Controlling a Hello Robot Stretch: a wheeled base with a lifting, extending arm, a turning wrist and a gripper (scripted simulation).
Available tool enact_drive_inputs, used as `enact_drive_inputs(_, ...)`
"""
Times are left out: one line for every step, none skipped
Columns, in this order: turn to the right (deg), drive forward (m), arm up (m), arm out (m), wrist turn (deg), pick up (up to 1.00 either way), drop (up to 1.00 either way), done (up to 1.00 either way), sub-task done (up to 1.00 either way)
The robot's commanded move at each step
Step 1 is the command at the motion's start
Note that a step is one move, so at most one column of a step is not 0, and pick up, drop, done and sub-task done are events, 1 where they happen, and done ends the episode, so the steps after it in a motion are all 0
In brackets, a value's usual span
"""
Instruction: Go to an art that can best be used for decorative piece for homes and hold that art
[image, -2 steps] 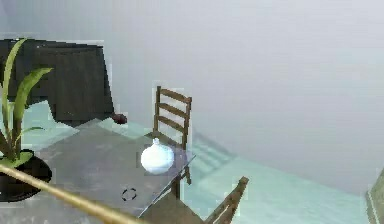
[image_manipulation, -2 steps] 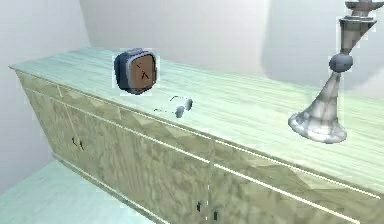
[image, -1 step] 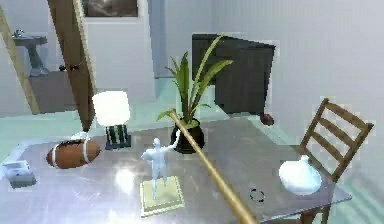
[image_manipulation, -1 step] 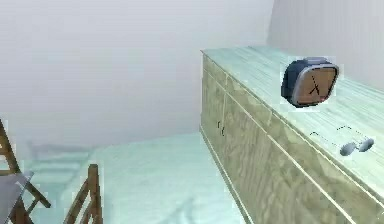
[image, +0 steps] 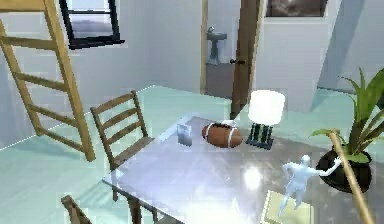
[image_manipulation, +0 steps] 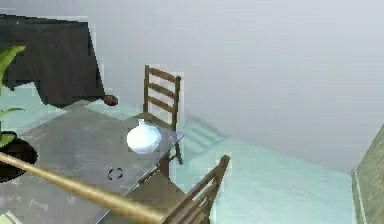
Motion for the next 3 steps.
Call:
enact_drive_inputs(-45.0,0.00,0.00,0.00,0.0,0.00,0.00,0.00,0.00)
enact_drive_inputs(-9.0,0.00,0.00,0.00,0.0,0.00,0.00,0.00,0.00)
enact_drive_inputs(0.0,0.00,0.50,0.00,0.0,0.00,0.00,0.00,0.00)
